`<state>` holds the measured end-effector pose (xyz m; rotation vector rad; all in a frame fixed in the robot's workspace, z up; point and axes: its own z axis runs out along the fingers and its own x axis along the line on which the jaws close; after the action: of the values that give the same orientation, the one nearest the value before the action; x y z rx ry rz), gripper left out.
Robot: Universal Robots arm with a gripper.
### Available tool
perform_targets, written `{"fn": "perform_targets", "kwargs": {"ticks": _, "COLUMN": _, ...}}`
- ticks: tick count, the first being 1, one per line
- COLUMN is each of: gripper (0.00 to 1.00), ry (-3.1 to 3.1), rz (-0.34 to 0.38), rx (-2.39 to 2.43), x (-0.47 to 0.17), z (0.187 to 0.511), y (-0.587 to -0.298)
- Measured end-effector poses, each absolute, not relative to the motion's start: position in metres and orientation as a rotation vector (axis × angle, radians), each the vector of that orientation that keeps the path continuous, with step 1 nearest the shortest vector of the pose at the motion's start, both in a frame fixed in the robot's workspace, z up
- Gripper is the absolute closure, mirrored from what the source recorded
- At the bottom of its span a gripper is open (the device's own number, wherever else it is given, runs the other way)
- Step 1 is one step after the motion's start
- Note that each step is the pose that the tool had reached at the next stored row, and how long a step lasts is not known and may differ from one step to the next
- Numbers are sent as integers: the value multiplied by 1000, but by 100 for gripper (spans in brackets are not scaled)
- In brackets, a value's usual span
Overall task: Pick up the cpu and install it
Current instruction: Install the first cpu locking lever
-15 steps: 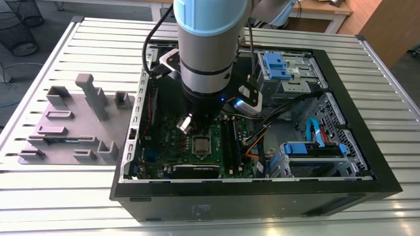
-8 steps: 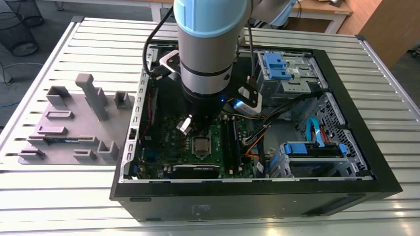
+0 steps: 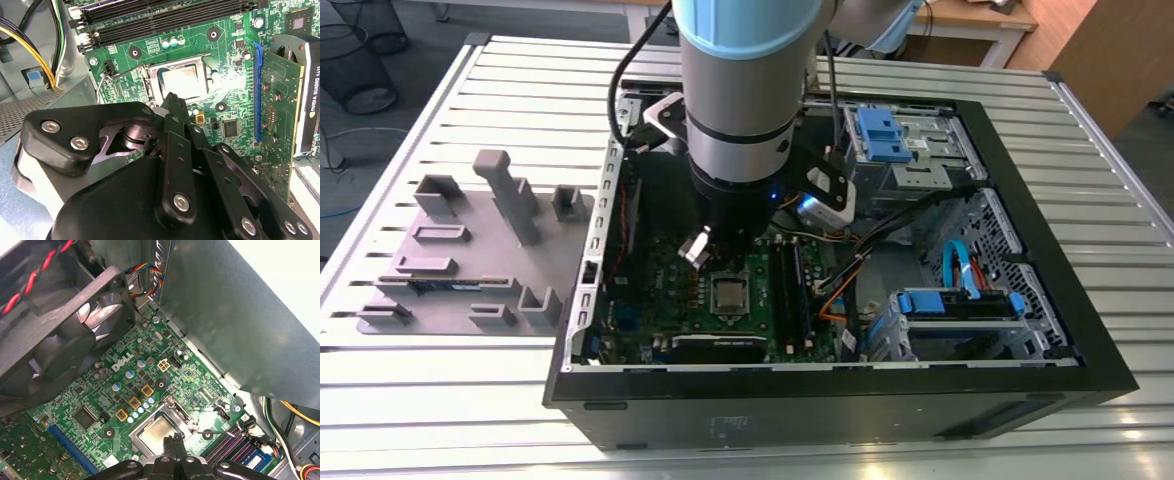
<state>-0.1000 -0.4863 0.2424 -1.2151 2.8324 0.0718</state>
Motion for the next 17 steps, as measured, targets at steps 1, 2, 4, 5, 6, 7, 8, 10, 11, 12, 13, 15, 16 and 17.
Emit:
{"fn": "perform_targets", "kwargs": {"ticks": 1, "gripper": 89, "ry": 2832, "rz": 72, "rx": -1215, "x": -100, "z": 242, "y": -486}}
{"fn": "perform_targets", "kwargs": {"ticks": 2, "gripper": 89, "ry": 2832, "rz": 72, "rx": -1215, "x": -100, "z": 242, "y": -486}}
{"fn": "perform_targets", "kwargs": {"ticks": 4, "gripper": 89, "ry": 2832, "rz": 72, "rx": -1215, "x": -100, "z": 242, "y": -486}}
{"fn": "perform_targets", "kwargs": {"ticks": 5, "gripper": 89, "ry": 2832, "rz": 72, "rx": -1215, "x": -100, "z": 242, "y": -485}}
{"fn": "perform_targets", "kwargs": {"ticks": 6, "gripper": 89, "ry": 2832, "rz": 72, "rx": -1215, "x": -100, "z": 242, "y": -485}}
{"fn": "perform_targets", "kwargs": {"ticks": 7, "gripper": 89, "ry": 2832, "rz": 72, "rx": -1215, "x": -100, "z": 242, "y": -485}}
{"fn": "perform_targets", "kwargs": {"ticks": 8, "gripper": 89, "ry": 2832, "rz": 72, "rx": -1215, "x": -100, "z": 242, "y": -484}}
{"fn": "perform_targets", "kwargs": {"ticks": 10, "gripper": 89, "ry": 2832, "rz": 72, "rx": -1215, "x": -100, "z": 242, "y": -483}}
{"fn": "perform_targets", "kwargs": {"ticks": 11, "gripper": 89, "ry": 2832, "rz": 72, "rx": -1215, "x": -100, "z": 242, "y": -483}}
{"fn": "perform_targets", "kwargs": {"ticks": 12, "gripper": 89, "ry": 2832, "rz": 72, "rx": -1215, "x": -100, "z": 242, "y": -483}}
{"fn": "perform_targets", "kwargs": {"ticks": 13, "gripper": 89, "ry": 2832, "rz": 72, "rx": -1215, "x": -100, "z": 243, "y": -483}}
{"fn": "perform_targets", "kwargs": {"ticks": 15, "gripper": 89, "ry": 2832, "rz": 72, "rx": -1215, "x": -100, "z": 244, "y": -483}}
{"fn": "perform_targets", "kwargs": {"ticks": 16, "gripper": 89, "ry": 2832, "rz": 72, "rx": -1215, "x": -100, "z": 245, "y": -483}}
{"fn": "perform_targets", "kwargs": {"ticks": 17, "gripper": 89, "ry": 2833, "rz": 72, "rx": -1215, "x": -100, "z": 246, "y": -483}}
